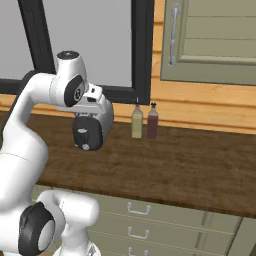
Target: Start the toaster. Once the lever pops up, take the bread to the plate on the dining counter.
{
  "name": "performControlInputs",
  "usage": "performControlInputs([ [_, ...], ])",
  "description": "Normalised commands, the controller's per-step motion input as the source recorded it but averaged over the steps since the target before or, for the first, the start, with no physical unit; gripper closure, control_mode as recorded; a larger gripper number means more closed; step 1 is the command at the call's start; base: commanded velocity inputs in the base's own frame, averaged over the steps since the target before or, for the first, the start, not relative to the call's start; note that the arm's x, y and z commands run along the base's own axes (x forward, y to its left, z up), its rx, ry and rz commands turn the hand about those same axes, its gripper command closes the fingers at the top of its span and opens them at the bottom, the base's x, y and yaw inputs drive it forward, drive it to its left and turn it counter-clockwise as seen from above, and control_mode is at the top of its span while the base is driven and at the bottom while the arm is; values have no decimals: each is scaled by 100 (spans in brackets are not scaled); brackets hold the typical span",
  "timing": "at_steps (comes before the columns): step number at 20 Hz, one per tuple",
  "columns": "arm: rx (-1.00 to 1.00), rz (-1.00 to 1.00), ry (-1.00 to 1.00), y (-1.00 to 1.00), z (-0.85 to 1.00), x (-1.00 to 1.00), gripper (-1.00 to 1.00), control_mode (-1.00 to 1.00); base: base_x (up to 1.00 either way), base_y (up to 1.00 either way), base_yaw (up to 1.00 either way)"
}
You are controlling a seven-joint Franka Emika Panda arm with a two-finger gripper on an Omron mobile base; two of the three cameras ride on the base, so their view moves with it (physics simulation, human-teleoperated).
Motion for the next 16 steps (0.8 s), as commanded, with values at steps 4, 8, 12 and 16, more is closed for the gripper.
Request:
performControlInputs([
  [4,-3,3,-5,14,-5,-29,-100,-100,0,0,0],
  [8,-1,3,-5,73,-11,-50,-100,-100,0,0,0],
  [12,0,0,-7,91,-13,-27,-100,-100,0,0,0],
  [16,0,0,-3,67,-37,-5,-100,-100,0,0,0],
])
